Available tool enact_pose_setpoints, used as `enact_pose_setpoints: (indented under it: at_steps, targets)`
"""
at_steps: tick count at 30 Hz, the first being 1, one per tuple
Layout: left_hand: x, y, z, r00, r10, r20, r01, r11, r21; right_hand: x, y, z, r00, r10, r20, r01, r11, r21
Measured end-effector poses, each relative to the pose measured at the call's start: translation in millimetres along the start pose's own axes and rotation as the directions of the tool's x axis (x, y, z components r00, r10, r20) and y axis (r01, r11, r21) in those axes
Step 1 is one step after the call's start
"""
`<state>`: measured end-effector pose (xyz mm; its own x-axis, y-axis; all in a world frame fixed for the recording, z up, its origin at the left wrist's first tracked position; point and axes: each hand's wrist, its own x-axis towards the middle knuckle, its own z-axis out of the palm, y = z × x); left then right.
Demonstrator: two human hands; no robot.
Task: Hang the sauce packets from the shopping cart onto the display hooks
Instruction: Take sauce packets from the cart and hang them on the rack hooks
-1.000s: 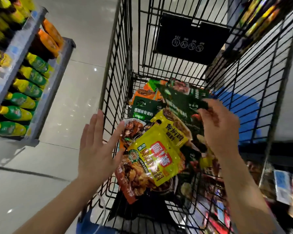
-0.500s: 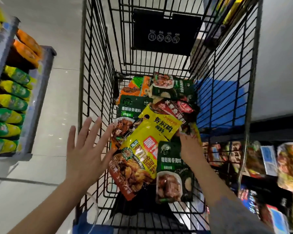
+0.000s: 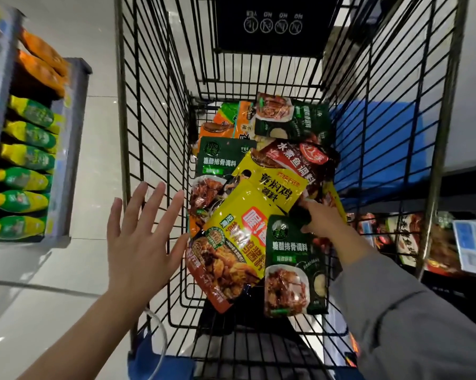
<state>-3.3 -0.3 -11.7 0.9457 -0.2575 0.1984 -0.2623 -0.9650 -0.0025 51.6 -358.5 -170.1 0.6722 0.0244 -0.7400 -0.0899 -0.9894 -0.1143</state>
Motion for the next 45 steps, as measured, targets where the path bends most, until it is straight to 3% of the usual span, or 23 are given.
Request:
enact_pose_setpoints:
  at_steps: [3,7,9,12,14,18,23,28,32,34,37,42,45]
  targets:
    - [0.6,-0.3,-0.1,1.0,-0.003,0.003,0.003,1.0,0.0,-7.3,-3.6,-6.1,0.999,0.007,-0.042,-0.003,0.996,0.088]
    - [-0.4,0.6,-2.5,1.0,-0.001,0.018,0.001,1.0,0.001,-30.2,-15.3,-19.4,0.996,0.024,-0.081,-0.031,0.996,-0.083]
    - [-0.3,-0.6,-3.6,0.999,0.003,0.048,-0.004,1.0,0.025,-42.6,-23.1,-22.7,0.994,0.049,-0.101,-0.056,0.996,-0.075]
    - [0.9,4.3,-8.2,0.975,0.161,0.153,-0.171,0.984,0.051,-76.3,-33.8,-33.4,0.984,0.024,-0.174,-0.033,0.999,-0.044]
    - [6.2,20.8,-8.1,0.939,0.262,0.222,-0.263,0.964,-0.027,-100.6,-38.0,-41.5,0.978,0.007,-0.207,-0.017,0.999,-0.046]
    - [40.3,61.8,21.3,0.908,0.3,0.292,-0.231,0.941,-0.248,-149.8,-45.0,-47.1,0.98,0.04,-0.195,-0.041,0.999,-0.001]
    - [100.3,90.6,91.8,0.759,0.372,0.534,-0.223,0.92,-0.324,-186.0,-47.7,-36.9,0.982,0.028,-0.188,-0.035,0.999,-0.036]
    - [114.6,100.1,142.8,0.545,0.502,0.671,-0.43,0.855,-0.291,-189.9,-47.0,-20.8,0.973,0.055,-0.226,-0.079,0.992,-0.096]
    - [123.4,98.9,138.7,0.563,0.521,0.642,-0.439,0.846,-0.302,-189.0,-44.1,-5.5,0.925,0.09,-0.368,-0.1,0.995,-0.008]
    - [125.4,93.5,133.9,0.548,0.518,0.656,-0.366,0.854,-0.368,-183.4,-43.4,3.1,0.9,0.115,-0.42,-0.129,0.992,-0.004]
    - [123.6,82.8,124.9,0.523,0.522,0.674,-0.203,0.844,-0.497,-173.4,-40.3,10.0,0.904,0.115,-0.411,-0.141,0.99,-0.033]
    - [118.8,68.2,99.4,0.553,0.549,0.627,-0.241,0.826,-0.51,-174.3,-41.2,4.5,0.913,0.172,-0.37,-0.164,0.985,0.053]
    - [116.9,56.2,82.0,0.564,0.551,0.615,-0.228,0.82,-0.526,-192.3,-40.1,2.4,0.913,0.196,-0.359,-0.085,0.949,0.303]
